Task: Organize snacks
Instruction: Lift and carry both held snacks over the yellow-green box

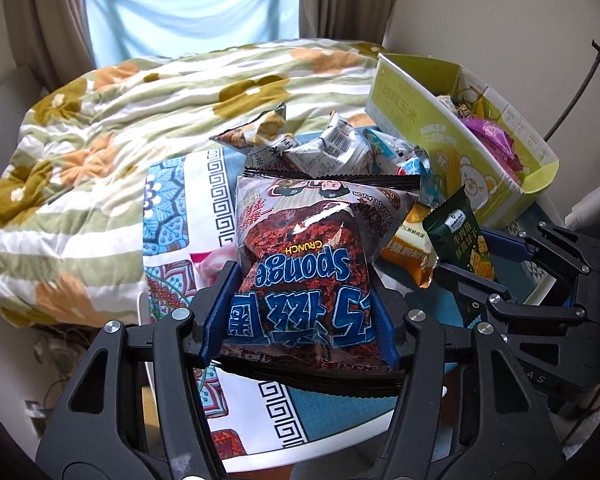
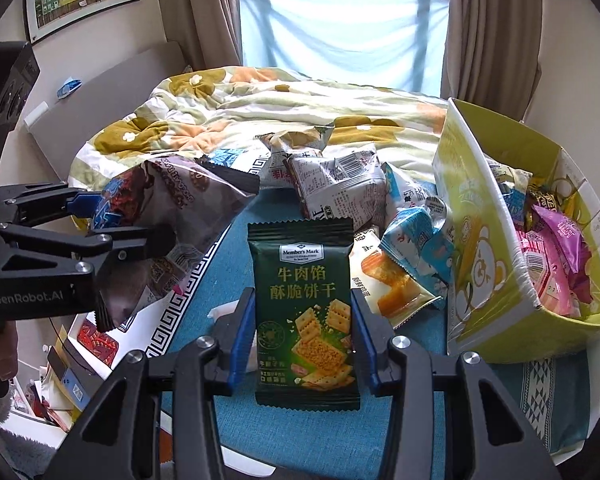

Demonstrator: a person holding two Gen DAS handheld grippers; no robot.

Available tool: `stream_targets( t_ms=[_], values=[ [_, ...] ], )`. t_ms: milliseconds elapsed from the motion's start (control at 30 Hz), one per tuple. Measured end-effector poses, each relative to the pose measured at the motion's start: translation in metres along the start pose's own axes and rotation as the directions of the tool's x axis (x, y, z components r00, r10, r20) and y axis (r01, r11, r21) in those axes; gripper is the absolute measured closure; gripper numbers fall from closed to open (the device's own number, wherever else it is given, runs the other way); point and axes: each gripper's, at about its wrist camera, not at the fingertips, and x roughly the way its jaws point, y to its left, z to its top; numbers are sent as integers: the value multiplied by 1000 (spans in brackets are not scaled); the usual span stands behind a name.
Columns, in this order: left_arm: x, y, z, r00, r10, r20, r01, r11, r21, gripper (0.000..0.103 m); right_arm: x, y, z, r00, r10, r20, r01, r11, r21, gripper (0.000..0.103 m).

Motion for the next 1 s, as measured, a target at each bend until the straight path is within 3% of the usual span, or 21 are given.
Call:
stream_targets(
  t_ms=[267,467,700,900,1000],
  values=[
    [-20,-19,30,997,-32,68,30,999,31,47,-31,-10,14,998,-39,42,37,999,29,62],
    [-35,-56,66,990,-40,136,34,998,46,47,-63,-45,33,995,-46,92,37,994,99,62],
    [-29,-125,109,984,-55,171,54,998,9,47,-96,-116,50,987,-81,137,63,990,130,62],
    [11,-194,143,985,-82,149,89,995,-44,47,-111,-193,54,987,-107,124,90,986,141,62],
    [36,-225,153,991,-62,120,69,996,-49,47,-113,-227,53,987,-112,113,95,985,145,62]
  ],
)
